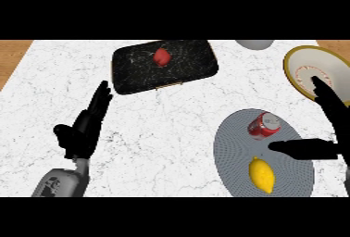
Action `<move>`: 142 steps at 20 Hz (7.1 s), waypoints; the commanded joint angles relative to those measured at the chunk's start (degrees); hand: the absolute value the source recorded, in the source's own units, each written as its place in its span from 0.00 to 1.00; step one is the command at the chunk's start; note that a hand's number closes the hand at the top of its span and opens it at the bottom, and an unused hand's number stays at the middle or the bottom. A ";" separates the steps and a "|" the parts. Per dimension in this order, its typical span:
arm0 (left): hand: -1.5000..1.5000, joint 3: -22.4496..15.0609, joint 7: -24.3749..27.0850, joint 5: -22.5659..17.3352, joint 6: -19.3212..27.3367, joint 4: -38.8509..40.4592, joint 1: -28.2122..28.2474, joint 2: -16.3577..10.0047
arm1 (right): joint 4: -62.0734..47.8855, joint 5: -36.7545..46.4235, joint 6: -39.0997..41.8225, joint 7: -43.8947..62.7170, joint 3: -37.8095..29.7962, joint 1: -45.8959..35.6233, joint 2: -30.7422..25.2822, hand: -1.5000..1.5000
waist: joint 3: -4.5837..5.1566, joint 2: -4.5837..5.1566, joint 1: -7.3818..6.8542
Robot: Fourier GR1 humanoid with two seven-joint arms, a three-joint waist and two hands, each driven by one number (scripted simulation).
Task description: Pick the can from the placemat and place it in the bowl
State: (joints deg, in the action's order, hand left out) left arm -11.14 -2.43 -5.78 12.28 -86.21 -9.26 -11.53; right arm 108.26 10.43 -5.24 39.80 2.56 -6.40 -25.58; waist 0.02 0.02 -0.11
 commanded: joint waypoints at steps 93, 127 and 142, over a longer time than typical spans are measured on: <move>0.50 9.87 -2.07 9.36 -8.20 1.49 -2.61 8.80 | -12.80 -22.88 41.12 -72.39 -25.51 8.24 -23.92 1.00 | 0.01 -0.04 0.46; 0.50 7.11 -4.17 10.02 -10.01 -3.47 -0.68 9.81 | -81.91 17.44 7.15 -84.64 -9.95 -39.85 -19.95 1.00 | -0.22 1.25 -3.86; 0.50 6.23 -3.94 10.04 -9.85 -1.98 -3.27 11.39 | -97.88 18.59 24.02 -94.34 -9.28 -43.93 -20.35 0.00 | -0.49 2.17 -4.92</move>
State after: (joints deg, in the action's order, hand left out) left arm -4.84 -5.01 4.79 2.62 -88.32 -11.15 -0.65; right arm 12.99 29.84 13.66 -51.39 -5.79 -48.42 -45.63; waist -0.43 2.03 -4.91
